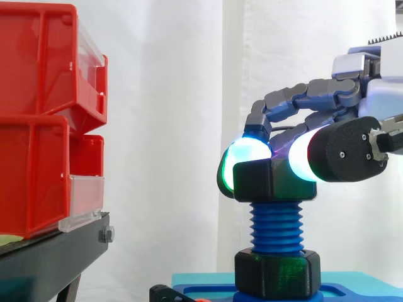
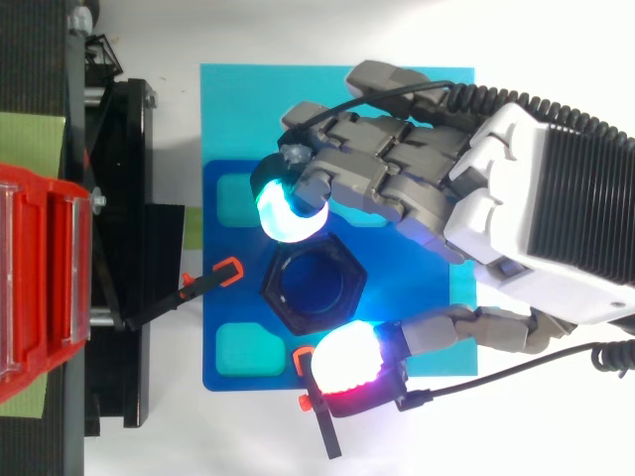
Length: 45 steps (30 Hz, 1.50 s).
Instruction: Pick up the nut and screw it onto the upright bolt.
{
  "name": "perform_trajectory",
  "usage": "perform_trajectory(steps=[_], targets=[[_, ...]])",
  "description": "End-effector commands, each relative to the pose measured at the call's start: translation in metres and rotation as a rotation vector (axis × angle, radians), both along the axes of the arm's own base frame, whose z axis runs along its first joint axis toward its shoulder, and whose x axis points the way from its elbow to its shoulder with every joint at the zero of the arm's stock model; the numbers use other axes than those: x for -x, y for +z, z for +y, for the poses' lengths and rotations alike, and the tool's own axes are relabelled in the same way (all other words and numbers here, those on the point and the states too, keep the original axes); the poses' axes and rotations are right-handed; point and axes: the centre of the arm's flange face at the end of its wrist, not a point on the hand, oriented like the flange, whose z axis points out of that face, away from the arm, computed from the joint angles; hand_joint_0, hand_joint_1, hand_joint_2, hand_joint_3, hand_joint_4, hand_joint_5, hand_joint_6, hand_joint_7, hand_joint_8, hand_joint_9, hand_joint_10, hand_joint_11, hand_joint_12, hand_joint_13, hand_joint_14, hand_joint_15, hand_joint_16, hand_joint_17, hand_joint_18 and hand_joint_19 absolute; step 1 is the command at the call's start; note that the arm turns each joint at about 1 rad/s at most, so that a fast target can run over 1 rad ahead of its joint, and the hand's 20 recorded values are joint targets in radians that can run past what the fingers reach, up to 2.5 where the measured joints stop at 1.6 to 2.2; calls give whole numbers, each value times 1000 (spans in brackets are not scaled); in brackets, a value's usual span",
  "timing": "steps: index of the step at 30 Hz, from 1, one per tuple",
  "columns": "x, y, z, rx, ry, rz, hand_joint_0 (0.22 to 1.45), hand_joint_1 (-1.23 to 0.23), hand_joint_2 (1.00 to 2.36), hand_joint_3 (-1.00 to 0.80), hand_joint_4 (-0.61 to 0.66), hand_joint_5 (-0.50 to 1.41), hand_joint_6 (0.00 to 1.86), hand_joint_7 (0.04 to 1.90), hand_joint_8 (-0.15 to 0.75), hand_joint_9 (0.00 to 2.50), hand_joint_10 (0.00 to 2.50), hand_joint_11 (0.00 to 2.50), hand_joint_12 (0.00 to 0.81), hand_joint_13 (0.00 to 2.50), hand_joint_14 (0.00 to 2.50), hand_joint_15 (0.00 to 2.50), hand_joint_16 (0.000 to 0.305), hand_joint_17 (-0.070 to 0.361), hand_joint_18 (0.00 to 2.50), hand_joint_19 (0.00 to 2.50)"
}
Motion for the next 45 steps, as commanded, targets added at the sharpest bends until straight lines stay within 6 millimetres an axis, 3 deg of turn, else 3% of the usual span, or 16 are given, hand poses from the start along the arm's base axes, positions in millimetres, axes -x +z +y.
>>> perform_trajectory(steps=[1,9,13,45], targets=[[0,-1,0,0,0,1,546,-645,1000,-500,326,-161,503,1245,361,549,0,0,402,615,0,0,50,111,555,37],[0,-1,0,0,2,1,546,-645,1000,-500,325,-161,503,1238,360,549,0,0,403,618,0,0,50,111,554,45],[6,-13,-2,4,3,10,547,-645,1000,-500,325,-160,503,1241,360,549,0,0,404,618,0,4,49,111,552,35],[4,-12,0,10,14,-25,547,-644,1000,-500,327,-161,503,1233,359,549,0,0,403,626,0,9,50,112,561,44]])
